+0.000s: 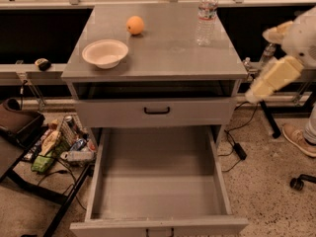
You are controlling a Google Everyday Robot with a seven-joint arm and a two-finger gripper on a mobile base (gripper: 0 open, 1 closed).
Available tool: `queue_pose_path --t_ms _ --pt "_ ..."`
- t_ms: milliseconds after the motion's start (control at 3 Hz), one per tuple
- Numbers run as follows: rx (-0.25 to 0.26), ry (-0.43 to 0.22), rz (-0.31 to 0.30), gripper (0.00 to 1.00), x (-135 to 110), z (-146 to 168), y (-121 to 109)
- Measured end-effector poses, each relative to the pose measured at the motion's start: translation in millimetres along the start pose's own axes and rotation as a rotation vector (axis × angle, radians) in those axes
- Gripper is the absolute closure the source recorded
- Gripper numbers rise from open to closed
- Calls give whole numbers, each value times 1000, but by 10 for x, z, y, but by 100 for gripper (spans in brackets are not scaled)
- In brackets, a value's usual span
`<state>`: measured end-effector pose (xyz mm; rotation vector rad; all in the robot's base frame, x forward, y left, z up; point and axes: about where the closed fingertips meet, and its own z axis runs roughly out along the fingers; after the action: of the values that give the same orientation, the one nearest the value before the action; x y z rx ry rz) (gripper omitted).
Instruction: Place water bottle into middle drawer
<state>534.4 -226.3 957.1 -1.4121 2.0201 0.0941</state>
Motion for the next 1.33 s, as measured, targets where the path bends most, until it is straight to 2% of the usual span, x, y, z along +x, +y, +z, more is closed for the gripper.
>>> queue_pose_path --t_ms 333,667,1000,1333 --pt "27 -216 41 0 -279 382 -651" --pt "48 -422 82 0 -537 703 -1150" --pt "75 -569 116 0 -694 908 -1424" --pt "114 -664 146 0 -747 1028 -1594"
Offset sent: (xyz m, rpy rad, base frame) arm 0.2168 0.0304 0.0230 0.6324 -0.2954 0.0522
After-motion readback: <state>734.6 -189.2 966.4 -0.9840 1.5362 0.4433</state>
